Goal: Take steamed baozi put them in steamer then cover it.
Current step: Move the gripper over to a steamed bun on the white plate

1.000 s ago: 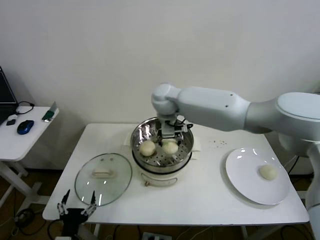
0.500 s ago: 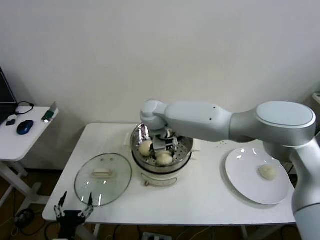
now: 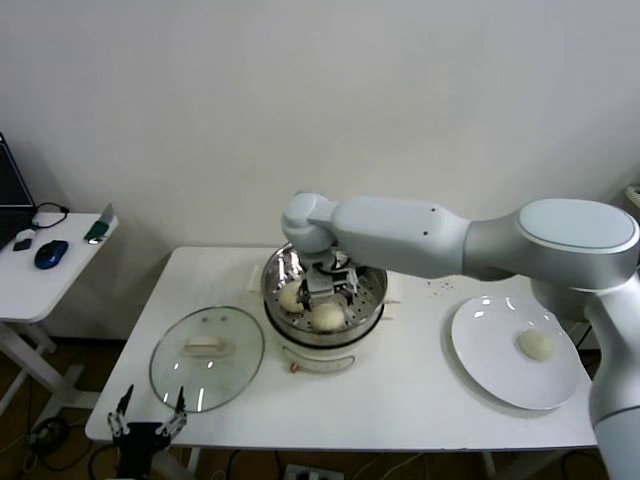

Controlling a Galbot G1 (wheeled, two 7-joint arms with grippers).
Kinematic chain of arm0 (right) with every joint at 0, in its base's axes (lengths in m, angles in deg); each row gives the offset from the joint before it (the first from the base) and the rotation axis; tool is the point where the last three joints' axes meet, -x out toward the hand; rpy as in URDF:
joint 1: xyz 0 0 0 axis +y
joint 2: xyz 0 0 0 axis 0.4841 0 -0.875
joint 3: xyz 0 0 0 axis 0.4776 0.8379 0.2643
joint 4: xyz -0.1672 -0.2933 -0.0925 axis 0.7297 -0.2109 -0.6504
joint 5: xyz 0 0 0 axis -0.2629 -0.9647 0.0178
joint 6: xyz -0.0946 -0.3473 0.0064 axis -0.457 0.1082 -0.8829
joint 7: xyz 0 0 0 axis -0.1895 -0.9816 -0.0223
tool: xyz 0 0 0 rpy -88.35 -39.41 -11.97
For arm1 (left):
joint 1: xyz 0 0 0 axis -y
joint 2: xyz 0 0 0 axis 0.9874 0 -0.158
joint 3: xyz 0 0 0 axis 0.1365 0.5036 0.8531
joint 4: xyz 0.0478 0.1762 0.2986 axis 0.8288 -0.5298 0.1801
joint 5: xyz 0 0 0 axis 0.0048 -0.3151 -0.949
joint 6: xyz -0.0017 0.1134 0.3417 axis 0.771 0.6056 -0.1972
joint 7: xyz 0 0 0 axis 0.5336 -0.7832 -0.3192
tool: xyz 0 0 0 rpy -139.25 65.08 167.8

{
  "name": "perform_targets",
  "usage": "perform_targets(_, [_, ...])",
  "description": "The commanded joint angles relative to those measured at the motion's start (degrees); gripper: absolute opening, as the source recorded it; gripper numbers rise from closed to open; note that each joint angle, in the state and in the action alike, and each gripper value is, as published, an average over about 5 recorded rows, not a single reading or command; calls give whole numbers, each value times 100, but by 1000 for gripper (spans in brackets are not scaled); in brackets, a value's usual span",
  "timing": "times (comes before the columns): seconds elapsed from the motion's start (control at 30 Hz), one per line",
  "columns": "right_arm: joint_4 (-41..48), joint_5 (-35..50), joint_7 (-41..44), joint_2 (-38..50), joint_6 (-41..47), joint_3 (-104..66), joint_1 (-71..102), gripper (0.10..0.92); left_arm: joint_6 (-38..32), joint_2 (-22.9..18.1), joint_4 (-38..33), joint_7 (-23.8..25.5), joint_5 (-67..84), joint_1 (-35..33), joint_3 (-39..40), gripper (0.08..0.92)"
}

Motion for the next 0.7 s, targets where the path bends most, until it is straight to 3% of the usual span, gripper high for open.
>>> perform_targets(0.03, [-54,16,-172,567,261,-251,-391,823,-19,11,19,5,-6,-12,15,823])
perform_targets(0.17, [-150,474,-651,1363,1135,176,-1034,823,-19,7,-64,23,4,-34,32,823])
perform_targets(0.3, [-142,1690,-1049,2108,2403,991,-1499,823,-11,-1,-107,33,-1,-11,76,823])
perform_targets(0.53, [-171,3118,-967,3460,4109,1165,-1101,823,-30,-45,-112,30,-17,-12,144,823])
perform_targets(0.7, [-70,3070,-848,4234,4365,877,-432,823,-30,-54,-119,29,-19,-21,134,823])
